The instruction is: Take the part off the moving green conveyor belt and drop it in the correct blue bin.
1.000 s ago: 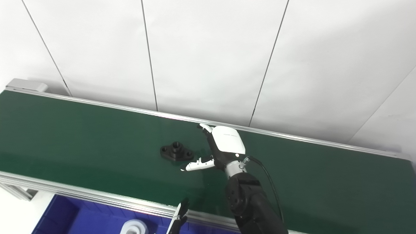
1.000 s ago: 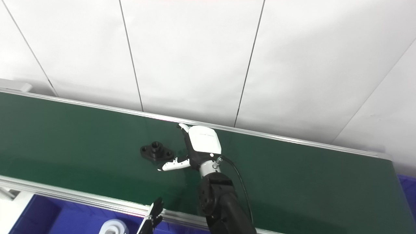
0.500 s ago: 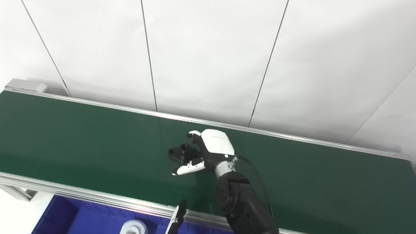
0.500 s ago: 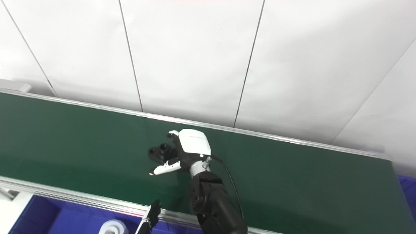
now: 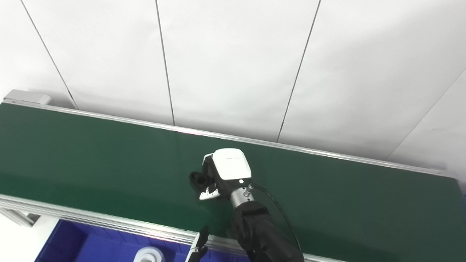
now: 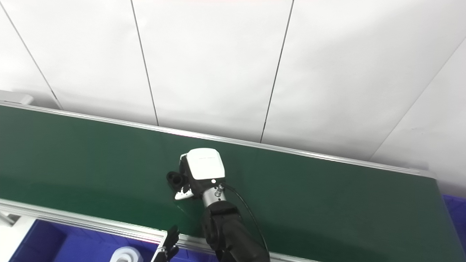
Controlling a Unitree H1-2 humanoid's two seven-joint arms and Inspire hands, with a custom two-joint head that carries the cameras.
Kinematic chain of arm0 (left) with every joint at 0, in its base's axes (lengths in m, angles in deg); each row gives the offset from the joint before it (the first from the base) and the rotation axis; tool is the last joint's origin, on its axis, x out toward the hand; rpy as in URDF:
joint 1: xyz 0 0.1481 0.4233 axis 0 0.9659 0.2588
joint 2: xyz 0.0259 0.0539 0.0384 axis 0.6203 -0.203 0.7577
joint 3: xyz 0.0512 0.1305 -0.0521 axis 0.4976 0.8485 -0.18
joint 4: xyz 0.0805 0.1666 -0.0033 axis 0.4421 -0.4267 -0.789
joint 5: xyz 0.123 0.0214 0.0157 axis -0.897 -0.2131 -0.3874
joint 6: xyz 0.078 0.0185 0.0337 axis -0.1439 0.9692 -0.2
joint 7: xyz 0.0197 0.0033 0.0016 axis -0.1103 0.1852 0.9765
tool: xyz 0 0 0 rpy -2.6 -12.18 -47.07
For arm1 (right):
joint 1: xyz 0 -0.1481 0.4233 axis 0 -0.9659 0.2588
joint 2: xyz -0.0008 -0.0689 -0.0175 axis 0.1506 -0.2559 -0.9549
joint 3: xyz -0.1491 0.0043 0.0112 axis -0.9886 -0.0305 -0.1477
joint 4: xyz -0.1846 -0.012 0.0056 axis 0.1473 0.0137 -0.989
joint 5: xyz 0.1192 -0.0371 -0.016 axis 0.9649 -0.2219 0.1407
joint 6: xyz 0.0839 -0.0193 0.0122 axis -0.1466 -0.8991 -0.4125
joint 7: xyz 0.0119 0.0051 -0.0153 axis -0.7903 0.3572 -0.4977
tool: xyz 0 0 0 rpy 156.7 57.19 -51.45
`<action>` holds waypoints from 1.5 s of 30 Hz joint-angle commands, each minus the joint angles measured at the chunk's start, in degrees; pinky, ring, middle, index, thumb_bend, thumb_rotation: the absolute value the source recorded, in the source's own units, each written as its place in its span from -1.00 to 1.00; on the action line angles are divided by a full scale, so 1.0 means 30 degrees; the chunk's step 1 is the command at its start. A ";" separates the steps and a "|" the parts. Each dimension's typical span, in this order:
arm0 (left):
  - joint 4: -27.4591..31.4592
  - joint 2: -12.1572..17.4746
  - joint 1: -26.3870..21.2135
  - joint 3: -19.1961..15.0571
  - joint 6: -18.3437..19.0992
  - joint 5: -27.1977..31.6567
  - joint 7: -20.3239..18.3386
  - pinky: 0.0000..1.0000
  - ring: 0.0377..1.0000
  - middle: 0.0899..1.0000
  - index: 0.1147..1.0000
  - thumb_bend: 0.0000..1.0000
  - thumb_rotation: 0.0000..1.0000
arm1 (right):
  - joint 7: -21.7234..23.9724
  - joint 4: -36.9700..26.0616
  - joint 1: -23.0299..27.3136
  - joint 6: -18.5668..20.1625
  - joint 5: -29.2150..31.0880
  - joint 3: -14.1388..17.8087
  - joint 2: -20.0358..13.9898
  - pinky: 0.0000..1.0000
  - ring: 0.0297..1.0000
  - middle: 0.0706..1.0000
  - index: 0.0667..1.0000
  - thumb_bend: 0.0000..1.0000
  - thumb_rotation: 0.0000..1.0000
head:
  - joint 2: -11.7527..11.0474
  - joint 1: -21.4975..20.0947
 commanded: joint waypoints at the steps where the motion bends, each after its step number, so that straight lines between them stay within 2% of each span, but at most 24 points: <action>1: 0.0690 -0.1347 0.0423 0.1508 -0.0275 -0.0072 -0.0259 0.93 1.00 1.00 1.00 0.78 1.00 | 0.1104 0.0662 -0.0439 0.0727 -0.0396 -0.0505 -0.0407 -0.89 -0.81 -0.70 -0.10 0.03 -0.77 | -0.0004 -0.0077; 9: 0.0915 -0.1232 0.0323 0.1363 0.0264 -0.0056 -0.0349 0.91 0.97 1.00 1.00 0.85 1.00 | 0.1578 0.0115 -0.0626 0.0879 -0.0031 -0.0323 -0.0835 -0.89 -0.82 -0.73 -0.09 0.03 -0.77 | 0.0081 -0.0309; 15: 0.1018 -0.1239 0.0316 0.1330 0.0384 -0.0102 -0.0328 0.92 0.95 0.99 1.00 0.85 1.00 | 0.2311 -0.1392 -0.0998 0.0921 0.0455 -0.0016 -0.1226 -0.82 -0.75 -0.63 -0.09 0.03 -0.77 | 0.0164 -0.0548; 18: 0.1103 -0.1143 0.0244 0.1225 0.0313 -0.0167 -0.0309 0.91 0.95 0.99 1.00 0.83 1.00 | 0.3256 -0.3867 -0.1530 0.1184 0.0352 0.0019 -0.1676 -0.79 -0.72 -0.59 -0.09 0.03 -0.76 | 0.0496 -0.1357; 23: 0.1436 -0.0983 0.0046 0.0993 0.0542 0.0060 -0.0376 0.85 0.94 1.00 1.00 0.81 1.00 | 0.3881 -0.8040 -0.2795 0.0666 0.0067 0.0261 -0.2650 -0.78 -0.71 -0.60 -0.10 0.02 -0.74 | 0.0954 -0.2428; 27: 0.1968 -0.0708 -0.0179 0.0799 0.1153 0.0591 -0.0615 0.91 0.96 1.00 1.00 0.84 1.00 | 0.5547 -1.1707 -0.3967 0.0558 -0.0483 0.0439 -0.3688 -0.78 -0.71 -0.60 -0.10 0.01 -0.74 | 0.1376 -0.3397; 31: 0.2505 -0.0462 -0.0389 0.0461 0.1666 0.1369 -0.0894 1.00 0.99 1.00 1.00 0.86 1.00 | 0.6887 -1.4299 -0.4911 0.0238 -0.0989 0.0693 -0.4495 -0.75 -0.69 -0.56 -0.10 0.01 -0.74 | 0.1837 -0.4245; 36: 0.3174 -0.0020 -0.0572 -0.0136 0.2177 0.2301 -0.1227 1.00 1.00 1.00 1.00 0.86 1.00 | 0.8808 -1.8325 -0.6704 -0.0452 -0.1586 0.1231 -0.6284 -0.74 -0.67 -0.53 -0.10 0.02 -0.75 | 0.2693 -0.5547; 39: 0.3598 0.0179 -0.0592 -0.0474 0.2489 0.2632 -0.1395 1.00 1.00 1.00 1.00 0.82 1.00 | 0.9639 -1.9776 -0.7556 -0.0762 -0.1882 0.1655 -0.6714 -0.77 -0.70 -0.57 -0.10 0.02 -0.75 | 0.2984 -0.5914; 41: 0.4064 0.0324 -0.0546 -0.0852 0.2847 0.2702 -0.1473 1.00 0.98 1.00 1.00 0.76 1.00 | 1.0237 -2.0875 -0.8363 -0.0872 -0.2251 0.1890 -0.6861 -0.80 -0.73 -0.60 -0.10 0.02 -0.75 | 0.3519 -0.6578; 45: 0.4984 0.0726 -0.0478 -0.1515 0.3585 0.2981 -0.1747 1.00 0.95 1.00 1.00 0.71 1.00 | 1.2362 -2.2917 -0.9597 -0.1183 -0.3363 0.2124 -0.6787 -0.78 -0.68 -0.52 -0.10 0.02 -0.75 | 0.4184 -0.7700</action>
